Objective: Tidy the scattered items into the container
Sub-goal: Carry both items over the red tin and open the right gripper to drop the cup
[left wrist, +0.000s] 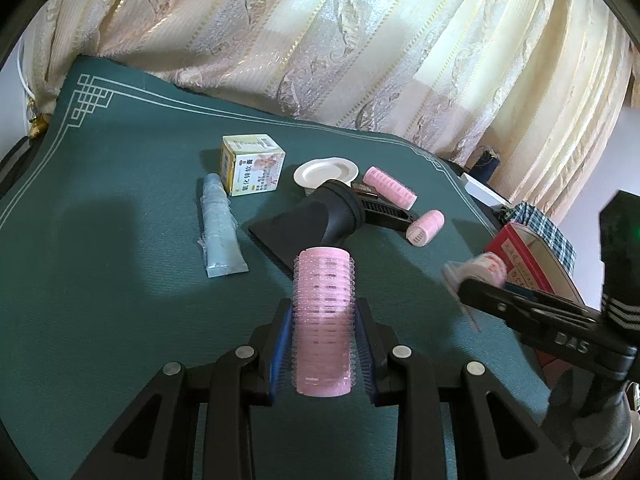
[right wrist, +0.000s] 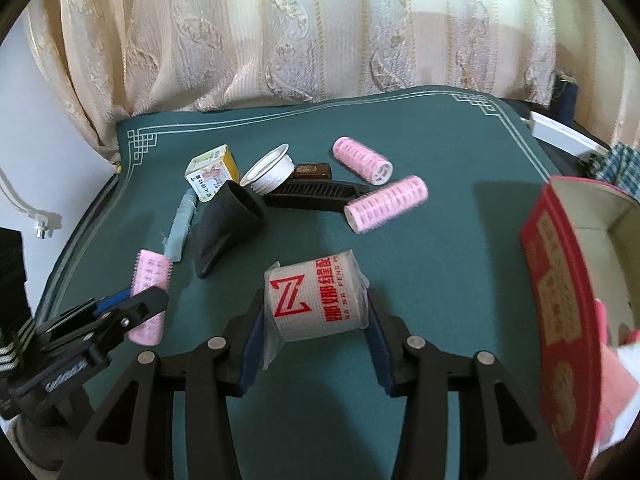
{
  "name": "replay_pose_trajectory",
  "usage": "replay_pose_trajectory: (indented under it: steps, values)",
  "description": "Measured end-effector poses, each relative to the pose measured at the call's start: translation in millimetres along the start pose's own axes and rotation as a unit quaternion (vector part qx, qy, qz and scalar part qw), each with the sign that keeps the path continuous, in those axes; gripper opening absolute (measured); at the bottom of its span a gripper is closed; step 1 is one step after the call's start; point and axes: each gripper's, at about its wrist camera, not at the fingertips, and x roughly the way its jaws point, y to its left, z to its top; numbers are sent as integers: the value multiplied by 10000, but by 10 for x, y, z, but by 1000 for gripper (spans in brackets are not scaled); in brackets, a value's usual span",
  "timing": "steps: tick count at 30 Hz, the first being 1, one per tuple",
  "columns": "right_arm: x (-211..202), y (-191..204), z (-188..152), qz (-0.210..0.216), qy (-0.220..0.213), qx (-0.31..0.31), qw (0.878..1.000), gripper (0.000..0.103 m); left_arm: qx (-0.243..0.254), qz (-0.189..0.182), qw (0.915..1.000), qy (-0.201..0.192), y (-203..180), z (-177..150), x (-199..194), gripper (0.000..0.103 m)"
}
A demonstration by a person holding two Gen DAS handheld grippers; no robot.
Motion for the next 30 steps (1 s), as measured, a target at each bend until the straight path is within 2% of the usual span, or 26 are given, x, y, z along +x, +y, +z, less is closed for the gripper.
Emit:
replay_pose_trajectory:
  steps: [18, 30]
  values:
    - [-743, -304, -232, -62, -465, 267, 9985, 50, 298, -364, 9989, -3, -581, -199, -293, 31]
    - [-1375, -1061, -412, -573, -977, 955, 9890, 50, 766, -586, 9953, 2, -1157, -261, -369, 31]
